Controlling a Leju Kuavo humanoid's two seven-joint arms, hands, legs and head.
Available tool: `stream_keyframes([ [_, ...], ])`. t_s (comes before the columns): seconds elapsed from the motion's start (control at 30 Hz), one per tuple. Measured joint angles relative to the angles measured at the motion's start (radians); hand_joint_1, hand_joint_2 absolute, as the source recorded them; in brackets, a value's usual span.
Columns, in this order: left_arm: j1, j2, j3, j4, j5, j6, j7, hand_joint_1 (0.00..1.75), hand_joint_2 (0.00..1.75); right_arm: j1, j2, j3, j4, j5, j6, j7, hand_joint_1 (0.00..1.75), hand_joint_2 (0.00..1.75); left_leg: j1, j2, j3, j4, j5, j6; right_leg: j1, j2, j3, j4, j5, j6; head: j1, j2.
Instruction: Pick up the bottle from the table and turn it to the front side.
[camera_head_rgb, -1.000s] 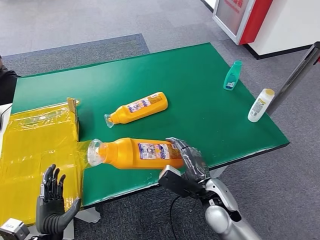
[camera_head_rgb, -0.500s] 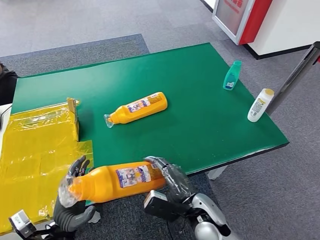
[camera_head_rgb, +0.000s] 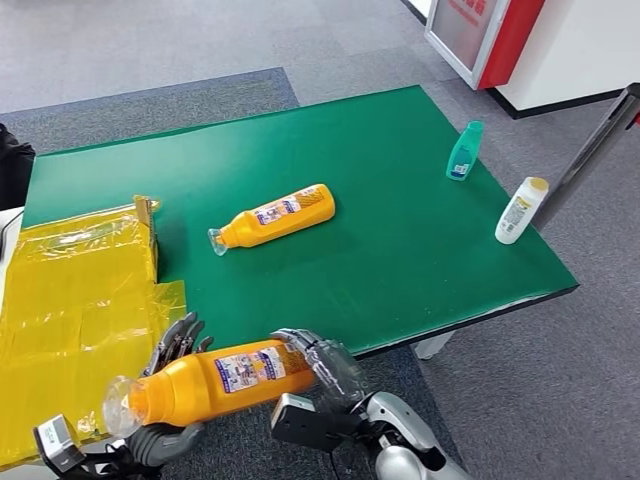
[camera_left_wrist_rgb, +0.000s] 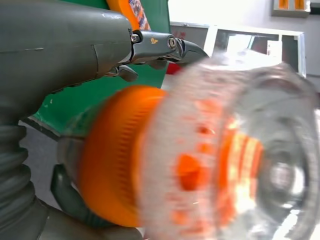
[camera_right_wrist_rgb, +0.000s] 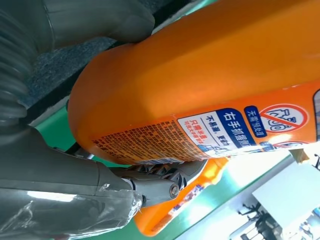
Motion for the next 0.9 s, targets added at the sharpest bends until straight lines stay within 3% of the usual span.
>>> stream_keyframes([
  [0.1,-0.004,0.010,-0.008,-0.002,0.008,0.002,0.002,1.60,1.75,-0.003,0.000,0.019,0.018,0.001,-0.001,-0.001,1.75,1.75,0.000,0.000,0.000,0.000,0.000,0.000,0.000,0.000,0.000,0.000,0.000,0.000,0.000,0.000],
  [0.13,-0.004,0.013,-0.010,-0.002,0.004,0.007,0.003,1.75,1.75,-0.003,0.000,0.023,0.022,0.002,-0.002,-0.001,1.68,1.75,0.000,0.000,0.000,0.000,0.000,0.000,0.000,0.000,0.000,0.000,0.000,0.000,0.000,0.000],
  [0.27,0.003,0.015,-0.027,-0.008,-0.053,0.094,0.033,1.75,1.75,-0.002,-0.001,0.031,0.029,0.010,-0.013,0.004,0.03,1.75,0.000,0.000,0.000,0.000,0.000,0.000,0.000,0.000,0.000,0.000,0.000,0.000,0.000,0.000],
  [0.37,0.007,0.012,-0.031,-0.028,-0.132,0.244,0.071,1.75,1.75,0.013,-0.006,0.030,0.028,0.022,-0.025,0.015,0.00,1.75,0.000,0.000,0.000,0.000,0.000,0.000,0.000,0.000,0.000,0.000,0.000,0.000,0.000,0.000],
  [0.43,0.008,0.012,-0.030,-0.038,-0.156,0.294,0.083,1.75,1.75,0.028,-0.009,0.029,0.025,0.024,-0.030,0.016,0.00,1.75,0.000,0.000,-0.001,0.000,0.000,0.000,0.000,0.000,0.000,0.000,0.000,0.000,0.000,0.000],
  [0.9,0.010,0.014,-0.029,-0.050,-0.167,0.309,0.090,1.75,1.75,0.051,-0.014,0.029,0.009,0.025,-0.033,0.015,0.00,1.75,0.000,0.000,-0.001,0.000,0.000,0.000,0.000,0.000,0.000,0.000,0.000,0.000,0.000,0.000],
])
